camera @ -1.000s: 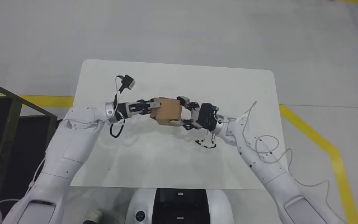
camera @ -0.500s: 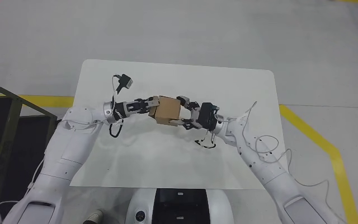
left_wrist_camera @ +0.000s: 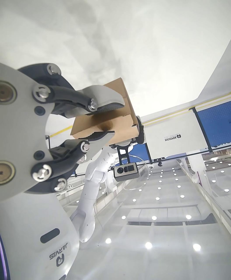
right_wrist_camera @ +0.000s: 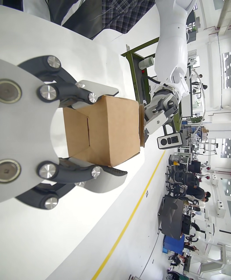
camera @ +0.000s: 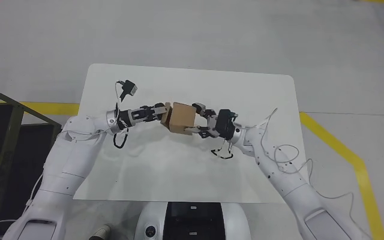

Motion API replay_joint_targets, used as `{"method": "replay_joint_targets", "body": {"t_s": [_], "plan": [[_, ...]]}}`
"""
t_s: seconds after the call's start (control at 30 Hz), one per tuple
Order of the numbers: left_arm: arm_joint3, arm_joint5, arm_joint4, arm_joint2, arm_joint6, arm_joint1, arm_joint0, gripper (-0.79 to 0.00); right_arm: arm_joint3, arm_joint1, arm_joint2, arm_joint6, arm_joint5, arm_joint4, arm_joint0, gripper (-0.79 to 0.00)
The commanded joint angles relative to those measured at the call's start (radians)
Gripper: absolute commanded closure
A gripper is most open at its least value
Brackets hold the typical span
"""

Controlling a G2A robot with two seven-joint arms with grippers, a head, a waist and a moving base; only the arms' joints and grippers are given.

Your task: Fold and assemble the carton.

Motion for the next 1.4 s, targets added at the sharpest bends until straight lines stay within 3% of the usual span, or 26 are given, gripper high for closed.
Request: {"method": "replay_joint_targets", "body": {"t_s": [0.0,0.87,1.2,1.37], "plan": [[-0.001,0.003,0.006,0.002,0.002,0.000,-0.001,-0.080,0.001,0.000,0.000,-0.004,-0.003,0.001,0.002,-0.003],[-0.001,0.021,0.056,0.038,0.028,-0.007,-0.038,-0.095,-0.026,0.007,0.012,-0.009,0.001,-0.008,-0.003,0.000],[-0.011,0.010,0.047,0.064,0.039,-0.013,-0.046,-0.188,-0.029,0.004,0.004,0.014,0.038,-0.017,-0.006,-0.022],[-0.010,0.002,0.043,0.053,0.052,-0.012,-0.040,-0.194,-0.024,0.003,0.006,0.019,0.045,-0.013,-0.007,-0.015]]}}
